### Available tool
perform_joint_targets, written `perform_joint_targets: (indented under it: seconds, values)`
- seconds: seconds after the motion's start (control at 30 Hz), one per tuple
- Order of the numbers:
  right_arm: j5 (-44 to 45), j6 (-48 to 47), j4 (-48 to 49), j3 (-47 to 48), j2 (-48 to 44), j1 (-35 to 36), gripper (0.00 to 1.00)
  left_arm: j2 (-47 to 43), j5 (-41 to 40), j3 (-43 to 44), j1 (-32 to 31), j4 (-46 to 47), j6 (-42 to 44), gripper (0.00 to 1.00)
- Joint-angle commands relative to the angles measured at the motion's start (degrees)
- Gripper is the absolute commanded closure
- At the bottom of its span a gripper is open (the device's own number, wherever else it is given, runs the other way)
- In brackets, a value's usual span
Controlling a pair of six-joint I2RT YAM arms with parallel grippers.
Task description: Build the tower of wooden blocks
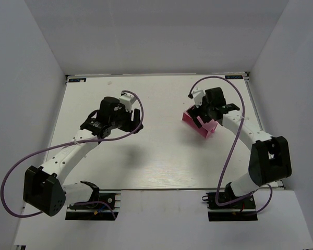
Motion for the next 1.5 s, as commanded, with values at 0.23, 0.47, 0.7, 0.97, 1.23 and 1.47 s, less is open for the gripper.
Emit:
perform_joint_targets:
  seconds: [0.23,0.47,0.7,0.97,1.23,1.47]
  values:
    - [-7.99,-2.80,-3.57,2.19,3.76,-4.83,0.10,0.01,1.73,1.95,-1.07,1.16,0.32,0.23]
    - [-7.90,-3.60,-3.30,2.80,6.22,-7.46,0.10,0.54,1.73,1.95,-1.07,1.16,0.85,0.23]
    - [-9.31,-3.86,-3.48,2.54,7.80,-7.99,0.10,0.54,1.73,1.43,-1.07,1.16,0.85,0.23]
    - [-10.01,-3.77,-4.36,3.07,8.51,-7.99,0.41,0.54,1.73,1.42,-1.07,1.16,0.85,0.23]
    - [-10.89,-3.95,-4.62,2.98,6.49,-7.99,0.73,0.54,1.73,1.42,-1.07,1.16,0.85,0.23]
    - [-9.67,-3.69,-4.53,3.33,3.94,-7.56,1.00,0.54,1.73,1.42,-1.60,1.16,0.85,0.23]
